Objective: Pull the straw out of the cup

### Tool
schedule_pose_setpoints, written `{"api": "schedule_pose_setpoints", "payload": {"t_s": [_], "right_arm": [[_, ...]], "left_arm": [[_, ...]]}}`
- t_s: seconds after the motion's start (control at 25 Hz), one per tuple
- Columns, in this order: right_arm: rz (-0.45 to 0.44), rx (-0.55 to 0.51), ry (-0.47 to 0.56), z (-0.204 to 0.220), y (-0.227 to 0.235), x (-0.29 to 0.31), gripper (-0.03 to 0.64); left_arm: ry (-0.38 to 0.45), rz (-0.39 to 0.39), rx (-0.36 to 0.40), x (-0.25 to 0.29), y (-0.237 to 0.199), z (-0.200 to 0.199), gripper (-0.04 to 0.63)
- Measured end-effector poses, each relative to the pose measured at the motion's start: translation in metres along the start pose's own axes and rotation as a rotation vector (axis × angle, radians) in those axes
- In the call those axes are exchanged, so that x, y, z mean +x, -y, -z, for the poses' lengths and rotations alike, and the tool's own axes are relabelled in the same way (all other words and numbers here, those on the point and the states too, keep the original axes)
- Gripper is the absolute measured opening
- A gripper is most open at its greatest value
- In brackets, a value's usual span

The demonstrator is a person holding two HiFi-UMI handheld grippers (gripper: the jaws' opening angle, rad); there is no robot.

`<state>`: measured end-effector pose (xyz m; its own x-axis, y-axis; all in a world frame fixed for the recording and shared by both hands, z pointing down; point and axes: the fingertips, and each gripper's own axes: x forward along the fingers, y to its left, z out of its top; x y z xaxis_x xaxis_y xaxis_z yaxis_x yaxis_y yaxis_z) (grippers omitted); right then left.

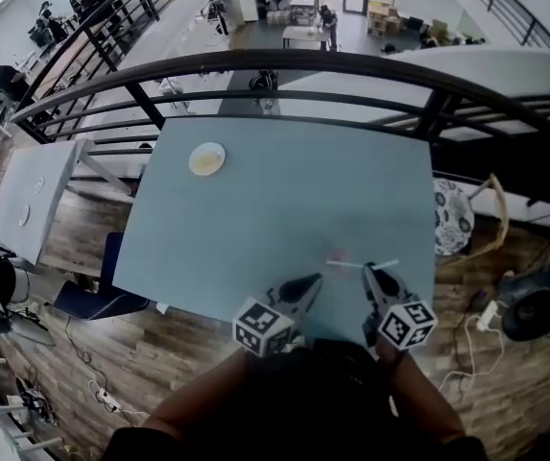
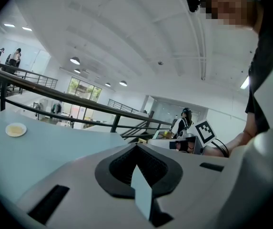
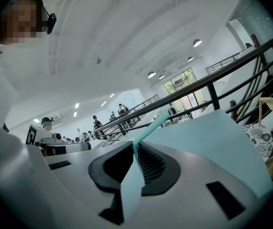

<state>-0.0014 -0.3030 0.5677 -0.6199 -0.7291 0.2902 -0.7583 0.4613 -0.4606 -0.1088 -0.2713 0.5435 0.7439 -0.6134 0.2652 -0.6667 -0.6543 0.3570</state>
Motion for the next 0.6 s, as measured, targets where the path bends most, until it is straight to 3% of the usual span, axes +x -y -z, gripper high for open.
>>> {"api": "schedule_pose_setpoints", "payload": {"t_s": [0.6], "right_arm": [[0.003, -0.037, 0.048, 0.004, -0.049, -0.037, 0.041]], "left_arm": [[0.054, 0.023, -0.012, -0.039, 0.027, 0.005, 0.011]]}}
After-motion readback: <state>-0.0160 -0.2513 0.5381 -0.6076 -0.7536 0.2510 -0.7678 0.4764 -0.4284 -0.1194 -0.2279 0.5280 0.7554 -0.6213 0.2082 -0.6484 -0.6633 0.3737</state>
